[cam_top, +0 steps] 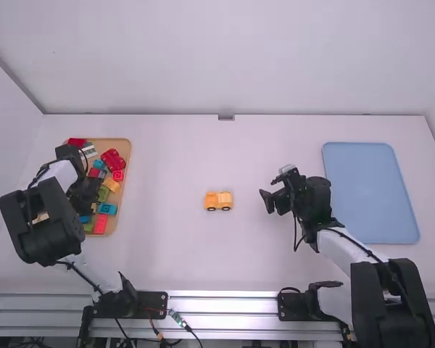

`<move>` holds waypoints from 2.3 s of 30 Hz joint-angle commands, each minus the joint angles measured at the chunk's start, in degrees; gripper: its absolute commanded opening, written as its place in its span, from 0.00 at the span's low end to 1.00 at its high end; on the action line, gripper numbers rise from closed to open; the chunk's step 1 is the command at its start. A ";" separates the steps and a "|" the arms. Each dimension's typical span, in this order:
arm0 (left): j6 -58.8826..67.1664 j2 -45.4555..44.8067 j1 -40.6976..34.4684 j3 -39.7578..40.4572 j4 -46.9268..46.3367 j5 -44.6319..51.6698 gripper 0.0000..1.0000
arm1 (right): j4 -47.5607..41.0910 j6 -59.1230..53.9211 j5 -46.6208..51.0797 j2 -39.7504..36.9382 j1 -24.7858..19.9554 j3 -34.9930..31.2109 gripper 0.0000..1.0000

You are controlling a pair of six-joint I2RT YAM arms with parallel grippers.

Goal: Assemble lego blocks to make yellow taxi

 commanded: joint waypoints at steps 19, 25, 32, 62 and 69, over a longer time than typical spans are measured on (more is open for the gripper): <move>-6.76 0.24 -0.02 -0.52 -3.33 -5.29 0.65 | -0.28 0.17 0.09 -0.85 -0.37 -0.48 0.99; -4.79 0.22 -0.07 -1.70 0.52 -3.56 0.61 | -0.22 0.15 0.09 -0.85 -0.37 -0.48 0.99; -4.44 0.11 -0.09 -1.25 -0.05 -3.82 0.60 | -0.26 0.17 0.11 -0.85 -0.37 -0.48 0.99; 7.58 0.79 -0.02 -6.84 20.06 -2.32 0.67 | -0.26 0.20 0.09 -0.85 -0.37 -0.48 0.99; 7.41 0.79 -0.11 -6.73 24.93 -2.25 0.69 | -0.28 0.17 0.09 -0.85 -0.37 -0.48 0.99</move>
